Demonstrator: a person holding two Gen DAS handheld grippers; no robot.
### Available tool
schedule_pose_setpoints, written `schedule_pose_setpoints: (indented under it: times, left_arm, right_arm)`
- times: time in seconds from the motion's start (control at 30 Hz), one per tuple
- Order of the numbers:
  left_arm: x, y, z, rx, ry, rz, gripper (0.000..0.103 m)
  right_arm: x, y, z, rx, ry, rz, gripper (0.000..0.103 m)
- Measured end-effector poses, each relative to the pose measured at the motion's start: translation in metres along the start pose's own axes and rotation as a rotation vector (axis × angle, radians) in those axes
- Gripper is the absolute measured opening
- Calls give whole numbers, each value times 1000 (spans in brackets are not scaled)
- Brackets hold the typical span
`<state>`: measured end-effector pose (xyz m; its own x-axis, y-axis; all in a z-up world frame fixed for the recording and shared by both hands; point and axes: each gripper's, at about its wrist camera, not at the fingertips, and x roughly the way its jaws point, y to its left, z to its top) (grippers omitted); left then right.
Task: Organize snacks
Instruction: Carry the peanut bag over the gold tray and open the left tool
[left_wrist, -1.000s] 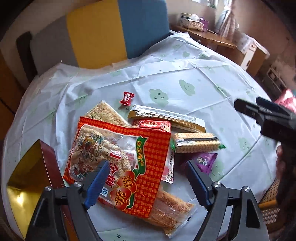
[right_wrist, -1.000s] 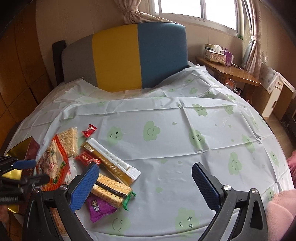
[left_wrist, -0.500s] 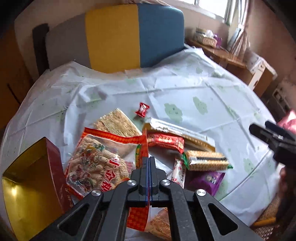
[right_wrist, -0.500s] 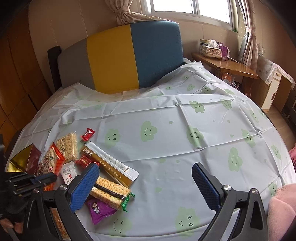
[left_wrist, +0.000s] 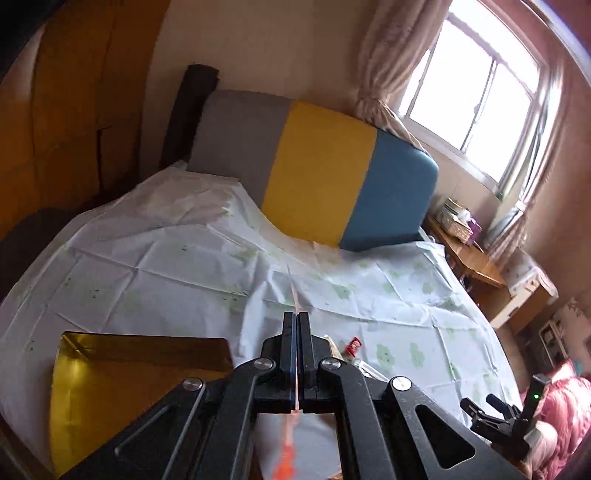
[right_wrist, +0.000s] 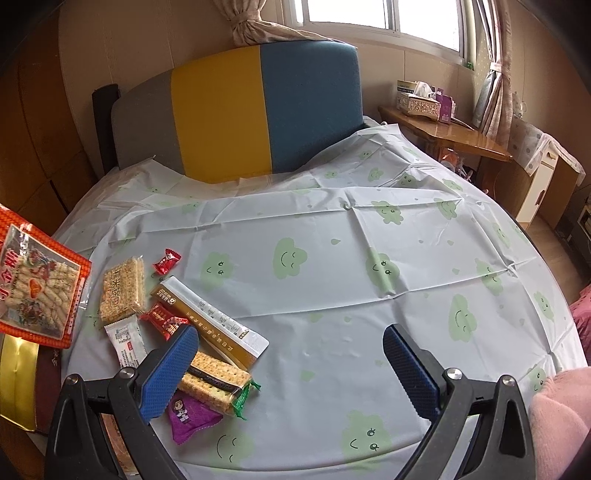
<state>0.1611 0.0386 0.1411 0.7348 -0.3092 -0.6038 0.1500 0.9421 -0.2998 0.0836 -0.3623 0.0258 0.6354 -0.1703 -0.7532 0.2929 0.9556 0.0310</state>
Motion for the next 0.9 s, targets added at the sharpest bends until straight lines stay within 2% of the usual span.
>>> schedule_pose_setpoints:
  times: [0.17,0.23,0.3,0.4,0.47,0.6,0.73,0.9]
  left_arm:
    - [-25,56,-3,-87,-47,142,0]
    - [-29,76,-10,-87,-41,241,0]
    - [-30,102,-19,-136,-16,337,1]
    - [-36,134,-34,-193,-5,400,1]
    - [-38,142,-44,-200,-1,425,1]
    - [-35,141,-66,-174,30,433,1]
    - [-21,118,-90,-78,77,415,6]
    - [2,82,-129,25,162,330,10]
  right_arm:
    - [0,-2,-1,3,-1,-14,102]
    - [-1,-2,-2,7,-1,-18,102]
    - [0,-1,-2,3,4,-19,102]
    - [0,2,-3,-8,4,-25,102]
    - [0,4,-4,-14,6,-26,102]
    - [1,6,-5,-24,12,-33,102]
    - [0,12,-7,-50,11,-17,102]
    - [0,24,-11,-93,14,32,101]
